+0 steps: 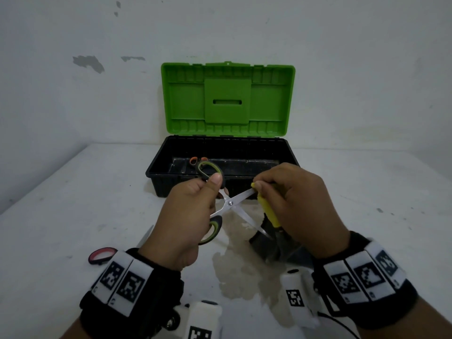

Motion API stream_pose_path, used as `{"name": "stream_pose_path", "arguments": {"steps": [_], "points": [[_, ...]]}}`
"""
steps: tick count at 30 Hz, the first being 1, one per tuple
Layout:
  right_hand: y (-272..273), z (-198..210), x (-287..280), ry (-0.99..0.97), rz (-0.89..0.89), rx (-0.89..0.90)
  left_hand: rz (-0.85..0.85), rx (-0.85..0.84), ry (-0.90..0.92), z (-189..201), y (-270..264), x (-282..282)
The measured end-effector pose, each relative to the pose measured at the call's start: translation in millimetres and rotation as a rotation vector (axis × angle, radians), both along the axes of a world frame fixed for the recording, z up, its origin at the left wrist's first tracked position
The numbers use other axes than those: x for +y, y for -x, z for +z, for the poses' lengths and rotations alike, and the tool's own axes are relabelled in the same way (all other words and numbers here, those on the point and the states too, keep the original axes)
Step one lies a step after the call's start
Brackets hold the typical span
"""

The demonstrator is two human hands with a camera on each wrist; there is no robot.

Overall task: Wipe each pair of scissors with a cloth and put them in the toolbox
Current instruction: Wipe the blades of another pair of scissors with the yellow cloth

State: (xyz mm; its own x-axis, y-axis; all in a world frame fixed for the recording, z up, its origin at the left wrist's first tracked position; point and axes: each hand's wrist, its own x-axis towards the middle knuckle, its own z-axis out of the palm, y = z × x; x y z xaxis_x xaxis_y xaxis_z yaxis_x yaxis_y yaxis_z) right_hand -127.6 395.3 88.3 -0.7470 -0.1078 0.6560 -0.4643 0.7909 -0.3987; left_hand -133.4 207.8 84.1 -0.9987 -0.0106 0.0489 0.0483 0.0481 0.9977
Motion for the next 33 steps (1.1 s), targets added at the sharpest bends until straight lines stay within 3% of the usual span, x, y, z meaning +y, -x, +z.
{"name": "stream_pose_path", "arguments": {"steps": [6, 9, 13, 17, 21, 28, 31, 33], "points": [[5.9, -3.7, 25.2, 0.112, -0.050, -0.136, -0.008, 0.020, 0.049, -2.1, 3.6, -4.8], [4.0, -0.7, 39.1, 0.215, -0.098, -0.239, 0.020, 0.126, 0.118, 5.2, 2.2, -12.0], [-7.2, 17.0, 34.8, 0.442, 0.000, -0.449, -0.039, 0.428, 0.268, 20.0, 1.1, -12.5], [-21.2, 39.0, 8.6, 0.579, 0.187, -0.831, 0.012, 0.953, 0.775, 25.2, 6.4, -8.6], [-19.4, 38.1, 1.5, 0.821, 0.252, -1.090, 0.036, 1.225, 1.046, 13.8, 4.2, -8.8], [-24.2, 30.9, 3.4, 0.815, 0.318, -1.038, -0.061, 1.339, 1.028, 11.2, 0.1, -11.9], [-25.6, 26.0, 5.1, 0.751, 0.321, -0.989, -0.170, 1.292, 0.948, 11.7, 5.6, -21.3], [-27.0, 23.4, 6.3, 0.744, 0.275, -0.923, -0.132, 1.193, 0.831, 12.1, 3.3, -27.5]]}}
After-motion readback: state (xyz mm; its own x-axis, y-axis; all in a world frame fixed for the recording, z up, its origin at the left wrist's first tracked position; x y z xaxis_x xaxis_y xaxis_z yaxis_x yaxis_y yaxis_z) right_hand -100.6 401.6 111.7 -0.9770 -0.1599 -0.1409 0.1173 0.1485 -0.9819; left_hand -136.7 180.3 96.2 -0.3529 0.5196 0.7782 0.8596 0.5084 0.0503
